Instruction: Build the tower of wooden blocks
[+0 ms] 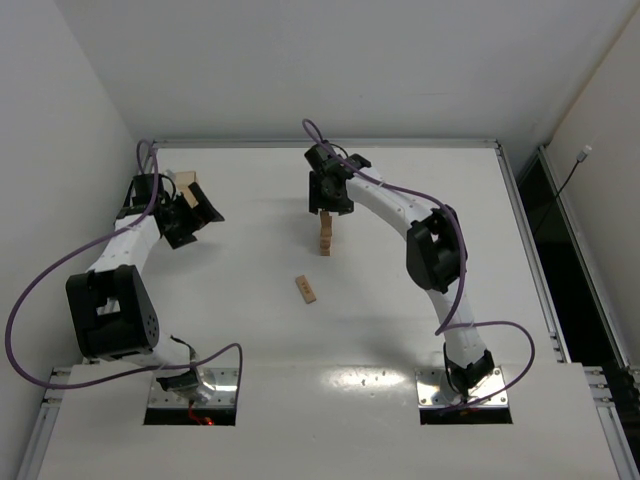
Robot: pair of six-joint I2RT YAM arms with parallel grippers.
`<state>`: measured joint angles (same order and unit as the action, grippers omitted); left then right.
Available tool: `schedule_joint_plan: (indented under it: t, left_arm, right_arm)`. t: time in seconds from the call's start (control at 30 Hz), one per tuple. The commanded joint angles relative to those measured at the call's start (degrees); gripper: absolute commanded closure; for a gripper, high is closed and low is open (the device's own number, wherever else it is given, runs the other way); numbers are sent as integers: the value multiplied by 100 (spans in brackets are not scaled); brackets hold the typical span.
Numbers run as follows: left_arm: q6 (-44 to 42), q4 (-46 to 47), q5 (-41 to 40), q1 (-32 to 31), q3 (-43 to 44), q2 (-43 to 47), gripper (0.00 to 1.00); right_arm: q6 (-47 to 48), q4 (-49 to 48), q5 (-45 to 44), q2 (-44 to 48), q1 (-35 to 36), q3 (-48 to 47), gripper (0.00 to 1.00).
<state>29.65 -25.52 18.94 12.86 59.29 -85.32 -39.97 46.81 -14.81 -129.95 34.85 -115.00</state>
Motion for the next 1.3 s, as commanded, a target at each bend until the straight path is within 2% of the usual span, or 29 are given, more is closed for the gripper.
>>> schedule_joint_plan:
  t: [0.0,0.33,0.4,0.43,0.67,0.7,0.77,0.83,0.87,1.0,1.13,1.2,1.27]
  left_arm:
    - [67,170,84,85,22,15,0]
    - [67,170,84,85,22,15,0]
    - [67,170,84,85,22,15,0]
    - [67,170,84,85,22,15,0]
    - [67,170,84,85,22,15,0]
    - [67,170,84,85,22,15,0]
    - [67,223,84,85,-31,15,0]
    - [67,223,84,85,-31,15,0]
    - [67,223,84,85,-31,15,0]
    - [67,223,84,85,-31,15,0]
    - [67,223,84,85,-31,68,0]
    - [67,223,84,85,-31,130,0]
    - [15,223,84,85,-145,278,0]
  right_arm:
    - [-90,-49,31,-13,-31,-40,44]
    - [-90,-49,31,-66,-31,13,49]
    - [-90,-49,31,-66,-31,13,52]
    - [-90,-49,31,-66,-31,13,59]
    - [-90,-49,31,-66,-31,13,65]
    - [-90,-49,31,-66,-31,13,62]
    - [-90,-49,31,-66,-31,13,50]
    - [-90,-49,31,-66,-31,13,46]
    - [-90,-49,83,-66,-31,13,40]
    - [-38,-154,153,-66,-31,13,33]
    - [286,-285,75,215,30,65,32]
    - [401,-339,-48,453,100,223,32]
    - [786,-724,-118,1066,232,687,32]
